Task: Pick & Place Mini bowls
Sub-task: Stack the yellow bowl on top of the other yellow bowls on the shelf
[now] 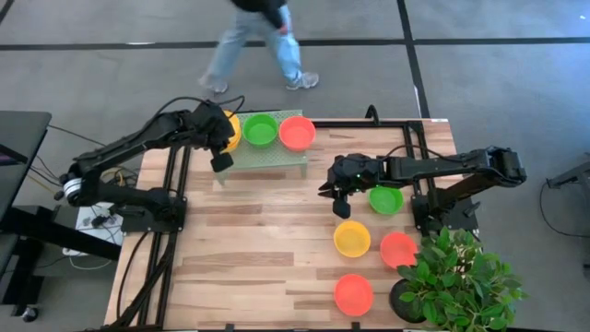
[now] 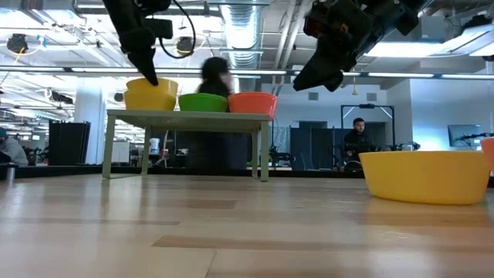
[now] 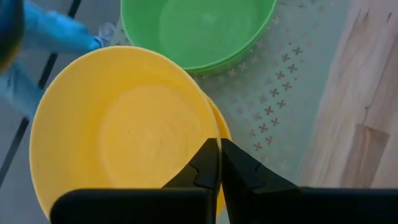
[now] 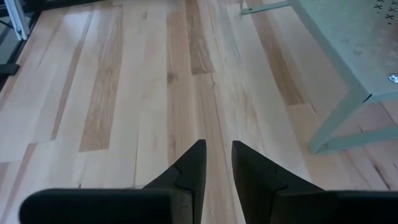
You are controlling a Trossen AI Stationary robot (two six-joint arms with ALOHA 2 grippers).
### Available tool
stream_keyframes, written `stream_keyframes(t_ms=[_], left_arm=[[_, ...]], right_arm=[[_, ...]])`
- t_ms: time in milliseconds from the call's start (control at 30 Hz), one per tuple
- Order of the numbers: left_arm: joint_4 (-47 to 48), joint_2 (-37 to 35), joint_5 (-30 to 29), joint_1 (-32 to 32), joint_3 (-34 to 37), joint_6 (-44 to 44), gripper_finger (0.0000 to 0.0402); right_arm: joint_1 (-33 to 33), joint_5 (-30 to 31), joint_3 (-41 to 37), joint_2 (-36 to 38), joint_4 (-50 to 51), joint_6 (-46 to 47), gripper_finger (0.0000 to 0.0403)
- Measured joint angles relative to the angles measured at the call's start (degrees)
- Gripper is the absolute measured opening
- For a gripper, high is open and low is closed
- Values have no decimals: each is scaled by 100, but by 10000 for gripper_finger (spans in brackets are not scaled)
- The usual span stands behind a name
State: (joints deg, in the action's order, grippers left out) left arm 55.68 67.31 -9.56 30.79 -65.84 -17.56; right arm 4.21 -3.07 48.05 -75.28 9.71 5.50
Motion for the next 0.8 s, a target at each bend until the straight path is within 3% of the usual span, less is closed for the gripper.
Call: stream_keyframes(t_ms=[567, 800], left_arm=[[-49, 114, -185, -199, 0, 149, 83], [-105, -136, -1333, -849, 0, 109, 96]], right_arm=[[0, 2, 0, 0, 9, 2, 72], [-43, 4, 0, -2, 9, 2, 72]])
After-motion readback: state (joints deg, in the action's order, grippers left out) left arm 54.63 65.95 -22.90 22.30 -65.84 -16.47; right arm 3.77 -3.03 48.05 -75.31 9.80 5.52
